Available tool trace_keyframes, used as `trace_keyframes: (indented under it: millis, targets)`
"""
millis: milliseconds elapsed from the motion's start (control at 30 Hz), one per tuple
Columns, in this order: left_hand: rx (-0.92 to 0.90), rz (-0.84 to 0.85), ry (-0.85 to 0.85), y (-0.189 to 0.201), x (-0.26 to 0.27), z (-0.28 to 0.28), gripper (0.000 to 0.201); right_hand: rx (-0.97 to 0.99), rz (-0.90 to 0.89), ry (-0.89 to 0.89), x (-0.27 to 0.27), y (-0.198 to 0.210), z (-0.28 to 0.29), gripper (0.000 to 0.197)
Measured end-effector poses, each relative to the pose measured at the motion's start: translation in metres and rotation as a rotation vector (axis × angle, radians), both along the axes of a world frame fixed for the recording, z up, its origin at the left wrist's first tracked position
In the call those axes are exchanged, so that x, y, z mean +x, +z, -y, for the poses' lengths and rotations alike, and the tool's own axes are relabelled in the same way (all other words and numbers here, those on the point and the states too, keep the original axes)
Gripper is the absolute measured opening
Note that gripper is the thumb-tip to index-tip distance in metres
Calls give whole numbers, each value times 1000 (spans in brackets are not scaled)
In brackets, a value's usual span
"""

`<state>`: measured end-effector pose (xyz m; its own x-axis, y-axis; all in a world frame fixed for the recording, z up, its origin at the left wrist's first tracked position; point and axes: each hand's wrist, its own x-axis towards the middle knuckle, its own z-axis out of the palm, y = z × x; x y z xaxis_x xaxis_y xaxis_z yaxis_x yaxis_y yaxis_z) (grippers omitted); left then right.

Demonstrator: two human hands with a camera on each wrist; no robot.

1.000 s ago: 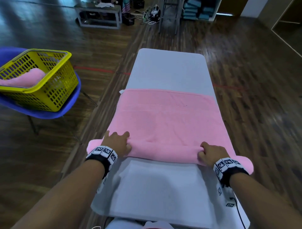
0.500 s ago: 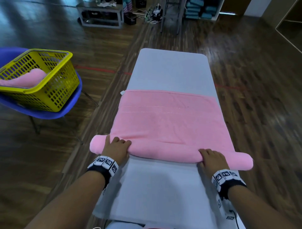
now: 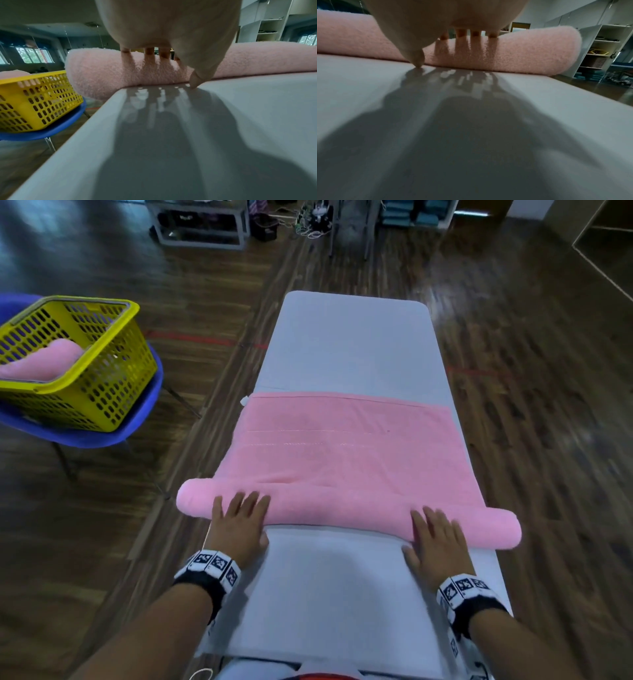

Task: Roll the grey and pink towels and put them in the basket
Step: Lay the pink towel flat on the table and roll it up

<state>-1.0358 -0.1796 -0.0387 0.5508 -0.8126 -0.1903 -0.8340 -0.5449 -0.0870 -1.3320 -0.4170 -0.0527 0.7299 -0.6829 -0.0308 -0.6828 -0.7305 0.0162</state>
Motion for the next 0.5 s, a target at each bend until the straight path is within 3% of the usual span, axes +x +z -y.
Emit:
trace_keyframes:
  millis: [67,200,300,367,500]
  targets:
    - [58,-11,14,4,6,5,64,26,-45,-11,0,0,5,65]
    - [86,-64,-8,24,41,35,40,108,-185,-3,22,26,47,50]
    - [113,-200,38,44,59,56,37,258,-298,-43,46,57,73,36]
    - [73,-215,69,48,62,59,43,321,-270,-117,51,65,77,31]
    - [-86,21,-46,26,40,35,45,88,-23,-25,28,39,48,33]
